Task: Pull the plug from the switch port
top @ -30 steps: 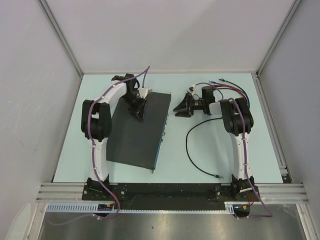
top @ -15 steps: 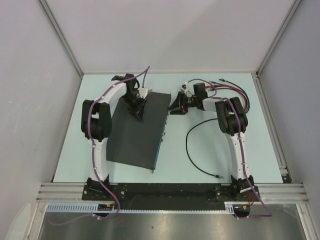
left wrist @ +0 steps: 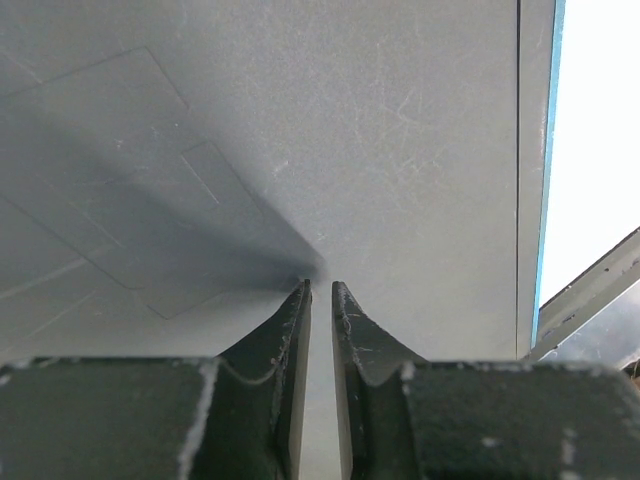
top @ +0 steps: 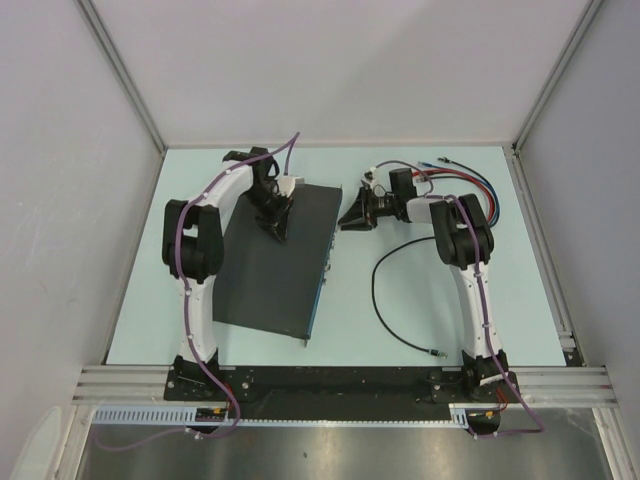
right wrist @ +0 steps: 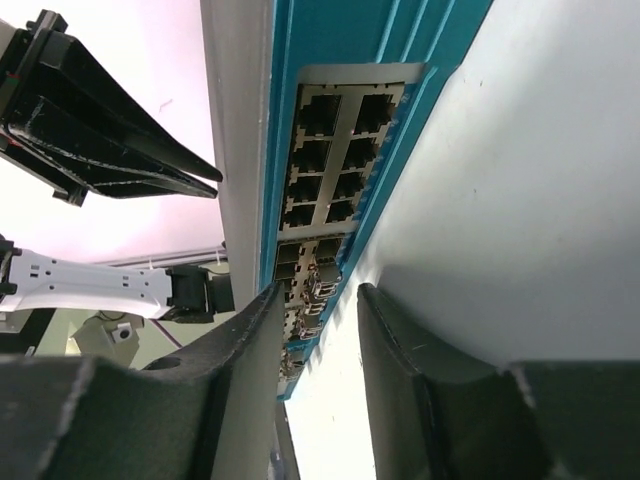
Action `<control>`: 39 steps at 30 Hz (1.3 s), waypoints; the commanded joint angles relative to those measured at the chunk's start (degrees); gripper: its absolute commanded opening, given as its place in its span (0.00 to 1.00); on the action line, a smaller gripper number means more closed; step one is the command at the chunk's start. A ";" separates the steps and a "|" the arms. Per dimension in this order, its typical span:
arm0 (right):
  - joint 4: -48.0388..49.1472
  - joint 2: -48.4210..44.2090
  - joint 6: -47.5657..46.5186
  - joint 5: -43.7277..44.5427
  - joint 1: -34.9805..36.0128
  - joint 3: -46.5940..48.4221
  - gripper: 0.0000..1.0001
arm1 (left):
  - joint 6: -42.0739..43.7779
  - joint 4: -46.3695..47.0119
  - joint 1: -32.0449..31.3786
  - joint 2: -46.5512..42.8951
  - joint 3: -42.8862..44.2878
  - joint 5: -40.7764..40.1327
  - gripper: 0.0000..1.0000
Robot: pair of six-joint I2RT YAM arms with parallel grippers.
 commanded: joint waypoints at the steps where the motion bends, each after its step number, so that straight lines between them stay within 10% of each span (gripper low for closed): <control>1: -3.28 4.42 -2.77 2.60 1.13 0.02 0.40 | 0.65 -0.08 0.27 -0.73 1.93 -0.24 0.20; 19: -0.30 7.85 -0.40 -0.73 2.97 2.57 0.27 | 0.65 0.10 0.18 -0.47 1.84 -0.86 0.22; 39: -12.78 8.03 -8.83 3.57 4.73 4.15 0.35 | 0.65 -0.08 -0.26 0.14 2.63 -1.56 0.23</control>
